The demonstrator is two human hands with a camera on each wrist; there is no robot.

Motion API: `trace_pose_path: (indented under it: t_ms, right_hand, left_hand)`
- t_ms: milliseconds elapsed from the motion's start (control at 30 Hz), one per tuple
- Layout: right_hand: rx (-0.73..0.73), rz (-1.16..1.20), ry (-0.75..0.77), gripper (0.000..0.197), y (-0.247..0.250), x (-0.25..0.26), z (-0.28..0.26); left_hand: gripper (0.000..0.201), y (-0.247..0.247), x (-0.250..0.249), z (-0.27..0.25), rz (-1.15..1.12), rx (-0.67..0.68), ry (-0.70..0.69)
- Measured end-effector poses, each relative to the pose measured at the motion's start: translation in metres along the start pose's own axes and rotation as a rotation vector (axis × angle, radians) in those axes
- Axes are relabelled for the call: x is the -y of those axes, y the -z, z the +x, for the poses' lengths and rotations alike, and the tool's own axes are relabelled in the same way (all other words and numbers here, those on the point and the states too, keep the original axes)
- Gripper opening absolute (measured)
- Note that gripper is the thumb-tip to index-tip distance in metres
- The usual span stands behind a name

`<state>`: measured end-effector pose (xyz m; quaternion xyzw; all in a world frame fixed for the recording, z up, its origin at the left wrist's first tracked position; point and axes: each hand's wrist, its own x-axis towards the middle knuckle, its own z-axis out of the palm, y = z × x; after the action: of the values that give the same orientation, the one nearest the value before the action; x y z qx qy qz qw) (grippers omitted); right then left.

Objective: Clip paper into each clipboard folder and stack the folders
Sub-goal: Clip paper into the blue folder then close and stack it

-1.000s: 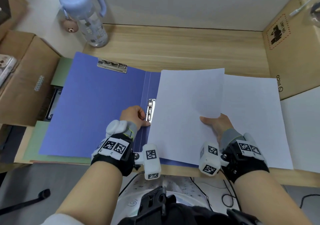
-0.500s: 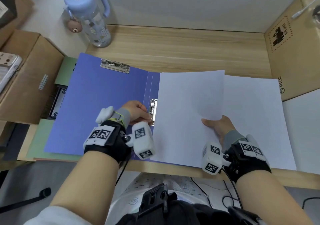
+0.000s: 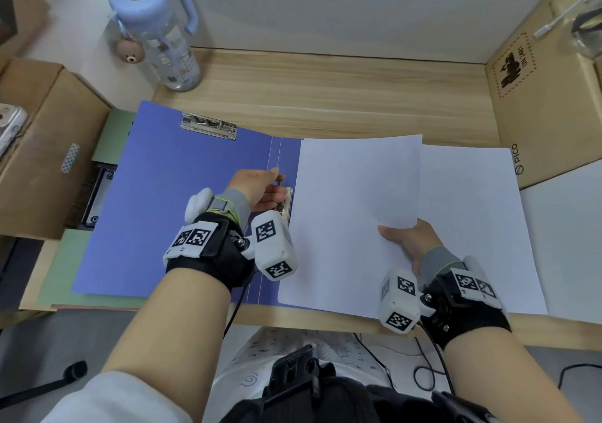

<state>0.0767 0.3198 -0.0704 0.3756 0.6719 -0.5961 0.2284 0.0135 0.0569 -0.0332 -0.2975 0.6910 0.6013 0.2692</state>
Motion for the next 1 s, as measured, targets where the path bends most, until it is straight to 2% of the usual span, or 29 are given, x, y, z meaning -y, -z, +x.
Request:
trace_pose_path:
  t_ms: [367,1000]
  right_hand:
    - [-0.005,-0.026,0.002,0.044,-0.0033,-0.0008,0.0042]
    - [0.031,-0.029,0.020,0.034,-0.0054,0.0050,0.0075]
  left_hand:
    - [0.030,-0.0007,0.0000,-0.0007,-0.007,-0.017,-0.007]
    - [0.027,-0.0060,-0.0026,-0.0010,-0.043,-0.015,-0.009]
